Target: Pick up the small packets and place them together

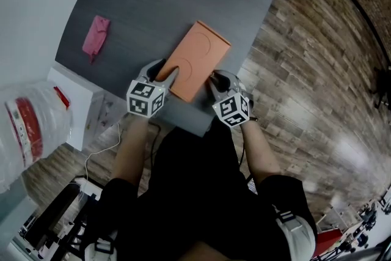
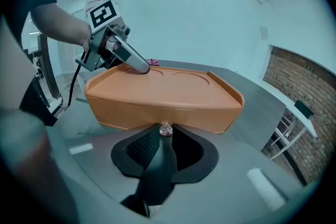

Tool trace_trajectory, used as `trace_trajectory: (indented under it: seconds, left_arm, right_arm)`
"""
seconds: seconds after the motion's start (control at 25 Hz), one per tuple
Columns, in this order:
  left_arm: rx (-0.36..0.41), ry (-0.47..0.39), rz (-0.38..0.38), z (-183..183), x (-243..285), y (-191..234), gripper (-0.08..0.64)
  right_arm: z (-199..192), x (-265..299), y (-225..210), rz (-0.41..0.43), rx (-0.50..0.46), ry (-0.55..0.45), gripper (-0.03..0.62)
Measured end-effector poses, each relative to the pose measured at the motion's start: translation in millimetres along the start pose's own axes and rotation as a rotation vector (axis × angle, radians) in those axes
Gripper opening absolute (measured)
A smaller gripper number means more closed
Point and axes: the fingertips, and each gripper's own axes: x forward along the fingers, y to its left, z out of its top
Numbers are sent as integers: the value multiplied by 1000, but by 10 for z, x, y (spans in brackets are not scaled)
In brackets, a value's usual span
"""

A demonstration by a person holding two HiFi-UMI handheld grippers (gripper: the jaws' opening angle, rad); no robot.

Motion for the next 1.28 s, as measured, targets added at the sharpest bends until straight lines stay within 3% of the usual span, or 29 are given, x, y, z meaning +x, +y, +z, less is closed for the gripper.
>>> trace_trajectory:
  seconds: [1.28]
  left_arm:
    - [35, -38, 54, 15, -43, 89, 206]
  right_arm:
    - [-514, -460, -17, -34, 69, 31, 74]
